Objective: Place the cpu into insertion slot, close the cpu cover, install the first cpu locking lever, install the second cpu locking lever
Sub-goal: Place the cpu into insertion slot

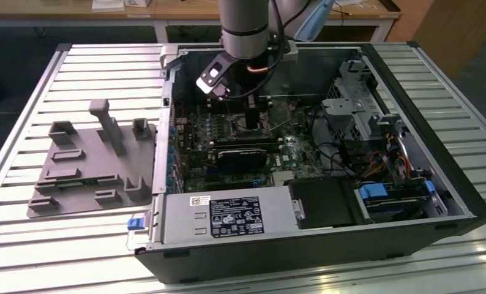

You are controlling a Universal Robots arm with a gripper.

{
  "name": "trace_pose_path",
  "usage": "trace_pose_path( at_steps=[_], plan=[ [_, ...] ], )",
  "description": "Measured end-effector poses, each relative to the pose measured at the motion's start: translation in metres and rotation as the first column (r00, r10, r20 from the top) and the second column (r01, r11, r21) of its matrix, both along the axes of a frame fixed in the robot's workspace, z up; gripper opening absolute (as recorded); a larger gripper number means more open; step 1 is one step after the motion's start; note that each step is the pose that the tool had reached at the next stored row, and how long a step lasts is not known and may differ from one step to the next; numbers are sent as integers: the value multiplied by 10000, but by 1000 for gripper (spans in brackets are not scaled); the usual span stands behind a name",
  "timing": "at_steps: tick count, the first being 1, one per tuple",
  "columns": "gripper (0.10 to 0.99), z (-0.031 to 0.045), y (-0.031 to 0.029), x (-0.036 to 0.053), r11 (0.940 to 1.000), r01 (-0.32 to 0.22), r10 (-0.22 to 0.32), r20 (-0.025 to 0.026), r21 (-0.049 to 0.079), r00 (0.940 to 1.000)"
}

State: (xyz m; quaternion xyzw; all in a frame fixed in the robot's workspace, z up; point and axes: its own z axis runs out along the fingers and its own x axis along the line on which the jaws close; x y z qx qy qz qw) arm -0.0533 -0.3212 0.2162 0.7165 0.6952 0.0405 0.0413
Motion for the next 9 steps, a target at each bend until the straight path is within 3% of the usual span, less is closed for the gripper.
trace_pose_path(
  at_steps=[3,9],
  plan=[
    [612,7,1,-2,10000,1,-1,9,-8,10000],
    [612,40,0,-8,9999,0,0,23,-151,10000]
  ],
)
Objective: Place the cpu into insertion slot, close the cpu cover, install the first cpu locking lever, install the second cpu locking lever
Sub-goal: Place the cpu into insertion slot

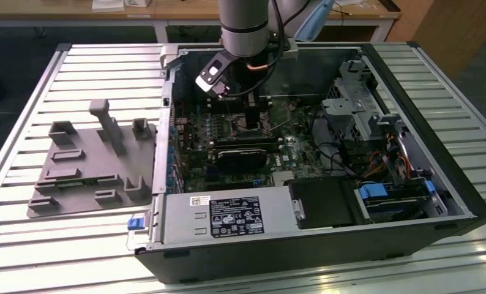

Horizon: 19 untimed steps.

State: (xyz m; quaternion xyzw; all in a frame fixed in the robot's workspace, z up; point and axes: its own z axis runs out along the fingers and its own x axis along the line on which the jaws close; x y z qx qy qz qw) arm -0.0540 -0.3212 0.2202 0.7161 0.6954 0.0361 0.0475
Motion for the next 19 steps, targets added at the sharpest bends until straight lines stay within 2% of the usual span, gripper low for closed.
trace_pose_path(
  at_steps=[8,16,18,19],
  plan=[
    [612,55,0,0,10000,0,0,3,-37,10000],
    [612,60,0,0,10000,0,0,3,-37,10000],
    [600,61,0,0,10000,0,0,3,-37,10000],
    [533,61,0,0,10000,0,0,2,-37,10000]
  ],
)
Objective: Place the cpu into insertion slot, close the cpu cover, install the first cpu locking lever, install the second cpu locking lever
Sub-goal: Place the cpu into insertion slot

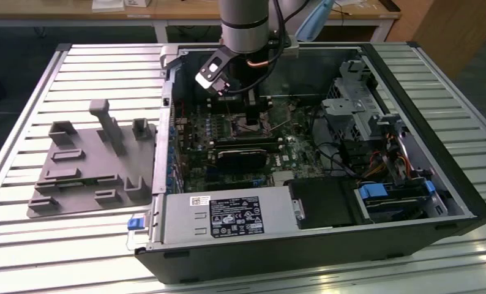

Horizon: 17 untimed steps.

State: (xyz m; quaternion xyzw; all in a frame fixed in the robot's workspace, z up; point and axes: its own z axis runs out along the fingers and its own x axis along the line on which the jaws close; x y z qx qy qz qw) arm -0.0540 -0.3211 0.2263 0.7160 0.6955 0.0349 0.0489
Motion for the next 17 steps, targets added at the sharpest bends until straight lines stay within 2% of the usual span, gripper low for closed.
trace_pose_path(
  at_steps=[1,2,3,5,6,8,9,10,15,17],
  plan=[
    [533,0,0,0,10000,0,0,0,0,10000],
    [416,0,0,0,10000,0,0,0,0,10000],
    [416,1,0,0,10000,0,0,0,0,10000],
    [298,1,0,0,10000,0,0,0,0,10000],
    [298,1,0,0,10000,0,0,0,0,10000],
    [180,2,0,0,10000,0,0,0,0,10000],
    [180,2,0,0,10000,0,0,0,0,10000],
    [122,2,0,0,10000,0,0,0,0,10000],
    [102,3,0,0,10000,1,-1,-5,0,10000],
    [102,4,0,7,10000,1,-1,-194,-2,9998]
  ],
)
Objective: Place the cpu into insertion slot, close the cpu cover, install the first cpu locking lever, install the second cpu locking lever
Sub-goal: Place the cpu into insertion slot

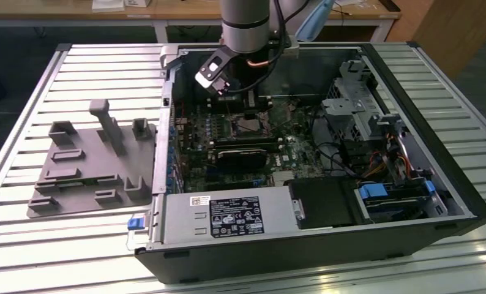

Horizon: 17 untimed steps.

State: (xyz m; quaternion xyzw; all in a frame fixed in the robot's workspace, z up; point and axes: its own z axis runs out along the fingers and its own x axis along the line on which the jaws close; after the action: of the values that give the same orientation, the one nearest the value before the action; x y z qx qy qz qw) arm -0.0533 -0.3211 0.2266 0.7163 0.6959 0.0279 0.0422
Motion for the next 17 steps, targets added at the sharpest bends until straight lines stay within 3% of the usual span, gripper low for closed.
trace_pose_path(
  at_steps=[1,3,4,7,11,17],
  plan=[
    [102,-1,0,8,10000,0,0,-128,2,9999],
    [102,-2,-1,30,10000,0,0,-439,6,9990],
    [102,-1,-3,37,10000,-1,1,-498,4,9988],
    [102,-1,-2,41,10000,0,0,-500,7,9988],
    [102,-1,-2,120,10000,-1,1,-502,7,9987],
    [102,31,-2,124,10000,0,0,-503,4,9987]
  ],
)
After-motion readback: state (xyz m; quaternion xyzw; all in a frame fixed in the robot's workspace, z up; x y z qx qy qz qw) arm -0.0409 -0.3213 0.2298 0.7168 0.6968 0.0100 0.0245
